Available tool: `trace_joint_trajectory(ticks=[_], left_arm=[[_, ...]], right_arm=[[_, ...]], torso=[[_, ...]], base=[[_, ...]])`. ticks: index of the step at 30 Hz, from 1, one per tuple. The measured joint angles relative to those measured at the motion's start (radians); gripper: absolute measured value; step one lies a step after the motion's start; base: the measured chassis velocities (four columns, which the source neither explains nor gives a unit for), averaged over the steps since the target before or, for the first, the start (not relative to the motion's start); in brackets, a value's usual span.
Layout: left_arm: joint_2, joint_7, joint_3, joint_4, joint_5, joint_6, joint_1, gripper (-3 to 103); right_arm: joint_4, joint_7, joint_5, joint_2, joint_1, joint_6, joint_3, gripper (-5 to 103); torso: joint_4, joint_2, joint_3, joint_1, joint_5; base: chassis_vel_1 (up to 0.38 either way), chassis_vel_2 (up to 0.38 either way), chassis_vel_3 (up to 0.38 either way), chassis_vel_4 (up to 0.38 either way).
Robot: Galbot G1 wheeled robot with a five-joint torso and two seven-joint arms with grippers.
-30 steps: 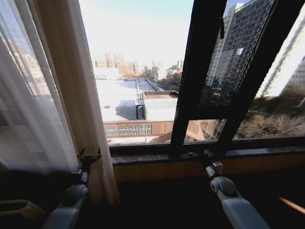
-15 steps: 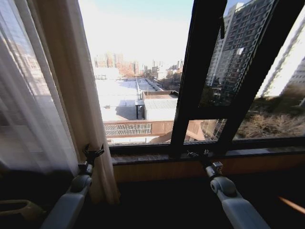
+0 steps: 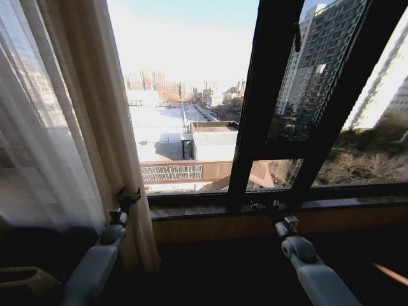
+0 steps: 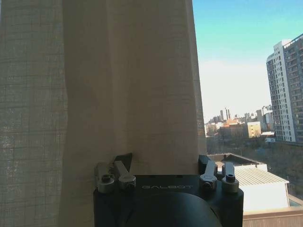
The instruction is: Open the curtains by pulling them apart, changing their state from closed to fully open.
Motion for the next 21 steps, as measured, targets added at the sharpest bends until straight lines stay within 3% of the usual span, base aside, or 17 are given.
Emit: trace_joint_trajectory(ticks=[1, 2, 5, 7, 9, 11, 13, 16, 21], left_arm=[[-0.001, 0.0, 0.0, 0.003, 0.0, -0.001, -0.001, 72], [-0.001, 0.0, 0.0, 0.01, 0.001, -0.004, -0.004, 60], [0.0, 0.0, -0.001, 0.015, 0.001, -0.005, -0.007, 55], [0.002, 0.0, -0.004, 0.02, 0.001, -0.006, -0.012, 44], [0.003, 0.0, -0.004, 0.021, 0.001, -0.006, -0.013, 44], [0.005, 0.0, -0.005, 0.026, 0.001, -0.006, -0.019, 28], [0.005, 0.0, -0.005, 0.027, 0.001, -0.006, -0.021, 28], [0.003, 0.0, -0.006, 0.029, 0.001, -0.006, -0.023, 12], [0.001, -0.001, -0.009, 0.025, 0.002, -0.006, -0.017, 1]], right_arm=[[0.0, 0.0, 0.0, 0.0, 0.0, 0.0, 0.0, 100], [0.0, 0.0, 0.0, 0.0, 0.0, 0.0, 0.0, 100], [0.0, 0.0, 0.0, 0.0, 0.0, 0.0, 0.0, 100], [0.0, 0.0, 0.0, 0.0, 0.0, 0.0, 0.0, 100], [0.0, 0.0, 0.0, 0.0, 0.0, 0.0, 0.0, 100], [0.0, 0.0, 0.0, 0.0, 0.0, 0.0, 0.0, 100], [0.0, 0.0, 0.0, 0.0, 0.0, 0.0, 0.0, 100], [0.0, 0.0, 0.0, 0.0, 0.0, 0.0, 0.0, 100], [0.0, 0.0, 0.0, 0.0, 0.0, 0.0, 0.0, 100]], torso=[[0.0, 0.0, 0.0, 0.0, 0.0], [0.0, 0.0, 0.0, 0.0, 0.0], [0.0, 0.0, 0.0, 0.0, 0.0], [0.0, 0.0, 0.0, 0.0, -0.0001], [0.0, 0.0, 0.0, 0.0, 0.0], [0.0, 0.0, 0.0, 0.0, 0.0], [0.0, 0.0, 0.0, 0.0, 0.0], [0.0, 0.0, 0.0, 0.0, -0.0001], [-0.0001, 0.0, 0.0, 0.0, 0.0]], base=[[0.0, 0.0, 0.0, 0.0], [0.0, 0.0, 0.0, 0.0], [0.0, 0.0, 0.0, 0.0], [0.0, 0.0, 0.0, 0.0], [0.0, 0.0, 0.0, 0.0], [0.0, 0.0, 0.0, 0.0], [0.0, 0.0, 0.0, 0.0], [0.0, 0.0, 0.0, 0.0], [0.0, 0.0, 0.0, 0.0]])
